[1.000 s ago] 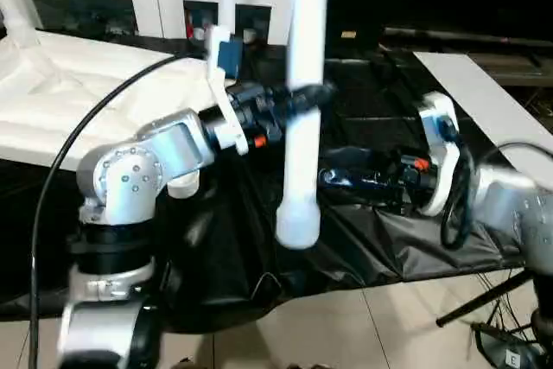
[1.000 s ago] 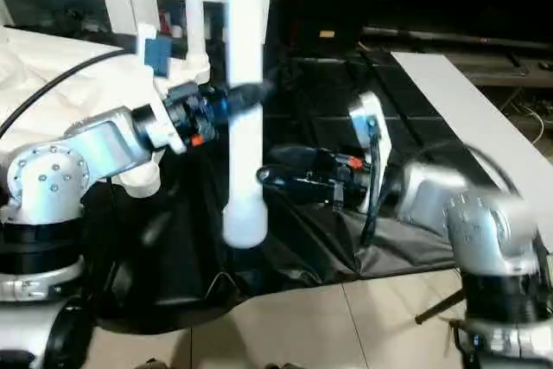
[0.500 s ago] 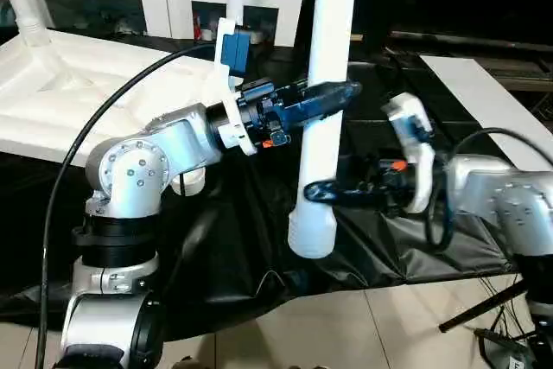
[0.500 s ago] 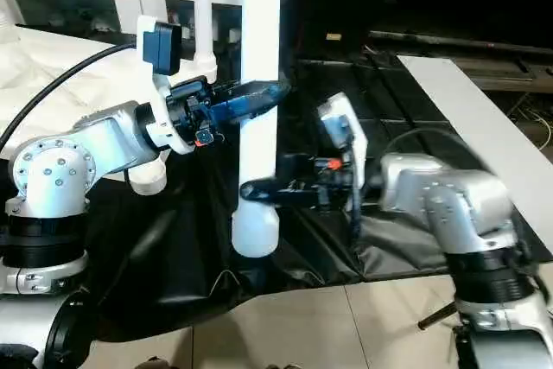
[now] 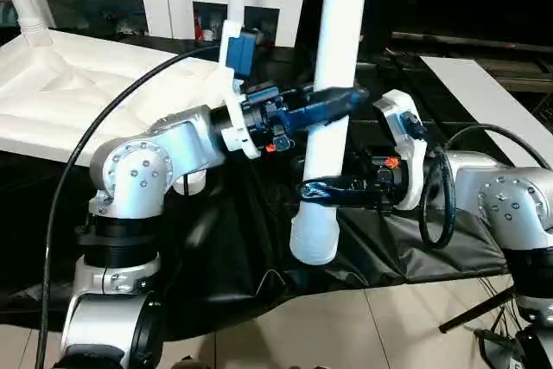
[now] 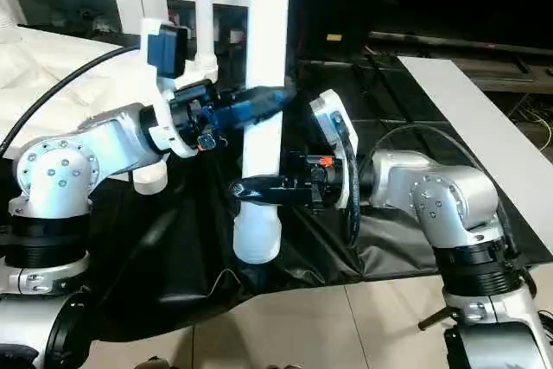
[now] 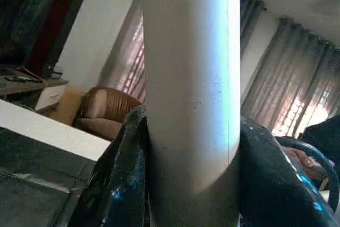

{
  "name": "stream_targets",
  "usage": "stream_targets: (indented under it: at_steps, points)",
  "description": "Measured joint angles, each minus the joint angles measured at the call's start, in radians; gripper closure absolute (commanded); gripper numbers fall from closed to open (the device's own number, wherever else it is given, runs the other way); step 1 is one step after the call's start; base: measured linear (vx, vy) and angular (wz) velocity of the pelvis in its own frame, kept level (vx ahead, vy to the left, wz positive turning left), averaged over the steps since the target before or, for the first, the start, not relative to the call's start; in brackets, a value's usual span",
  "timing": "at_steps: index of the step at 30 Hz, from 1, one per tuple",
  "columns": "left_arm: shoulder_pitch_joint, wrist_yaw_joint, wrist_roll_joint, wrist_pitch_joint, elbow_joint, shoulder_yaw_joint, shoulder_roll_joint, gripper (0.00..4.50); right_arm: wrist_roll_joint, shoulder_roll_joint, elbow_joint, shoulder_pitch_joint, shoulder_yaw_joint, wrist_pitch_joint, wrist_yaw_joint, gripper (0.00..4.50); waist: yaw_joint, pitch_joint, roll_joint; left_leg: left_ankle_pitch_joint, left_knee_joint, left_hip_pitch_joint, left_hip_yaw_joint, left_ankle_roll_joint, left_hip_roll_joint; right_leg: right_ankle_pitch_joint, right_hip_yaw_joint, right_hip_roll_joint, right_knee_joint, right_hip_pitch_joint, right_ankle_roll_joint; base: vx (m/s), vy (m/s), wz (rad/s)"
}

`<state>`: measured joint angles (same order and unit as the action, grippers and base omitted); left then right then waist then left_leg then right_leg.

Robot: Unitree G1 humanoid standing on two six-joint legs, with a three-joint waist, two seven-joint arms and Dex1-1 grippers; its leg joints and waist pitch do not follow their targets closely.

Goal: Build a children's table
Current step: Pick table leg

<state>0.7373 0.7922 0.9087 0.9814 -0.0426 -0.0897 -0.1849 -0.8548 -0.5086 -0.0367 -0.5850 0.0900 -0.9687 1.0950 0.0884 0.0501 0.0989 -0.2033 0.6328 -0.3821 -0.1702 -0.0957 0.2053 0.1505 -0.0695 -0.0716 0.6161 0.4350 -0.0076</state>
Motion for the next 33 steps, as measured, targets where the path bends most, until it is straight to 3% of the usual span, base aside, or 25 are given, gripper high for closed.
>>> stream_targets:
  at_steps: [16,22,24,27,33]
  points:
    - [0.000,0.002,-0.002,-0.009,0.002,0.011,0.003,2.65,0.000,0.007,-0.001,0.000,0.025,-0.003,0.039,2.48,0.001,0.000,0.000,0.000,0.000,0.000,0.000,0.000,0.000,0.000,0.000,0.000,0.000,0.000,0.000,0.000,0.000,0.00]
    - [0.000,0.002,-0.001,-0.009,0.002,0.011,0.001,2.65,0.001,0.009,-0.002,0.000,0.025,-0.001,0.038,2.63,0.001,0.000,0.000,0.001,0.000,0.000,0.000,-0.001,0.000,0.000,0.000,0.000,0.001,0.000,0.000,0.000,0.000,0.00]
    - [0.000,-0.002,0.001,-0.006,0.002,0.009,0.002,1.95,0.001,0.013,-0.002,0.001,0.025,-0.001,0.037,2.63,0.001,0.000,0.000,0.001,0.000,0.000,0.000,-0.001,0.000,0.000,0.000,0.000,0.001,0.000,0.000,0.000,0.000,0.00]
    - [0.001,-0.019,0.018,0.008,0.006,-0.002,0.010,1.93,0.001,0.017,-0.002,0.003,0.025,-0.002,0.034,2.64,0.001,0.000,0.000,0.001,0.000,0.000,0.000,-0.001,0.000,0.000,0.000,0.000,0.001,0.000,0.000,0.000,0.000,0.00]
    - [0.001,-0.043,0.040,0.052,0.017,-0.023,-0.005,1.27,-0.012,0.023,-0.039,0.040,-0.003,-0.004,0.004,2.64,0.002,0.000,0.000,0.002,0.000,0.000,0.000,-0.002,0.000,-0.001,0.000,0.000,0.001,0.000,-0.001,0.000,0.000,0.00]
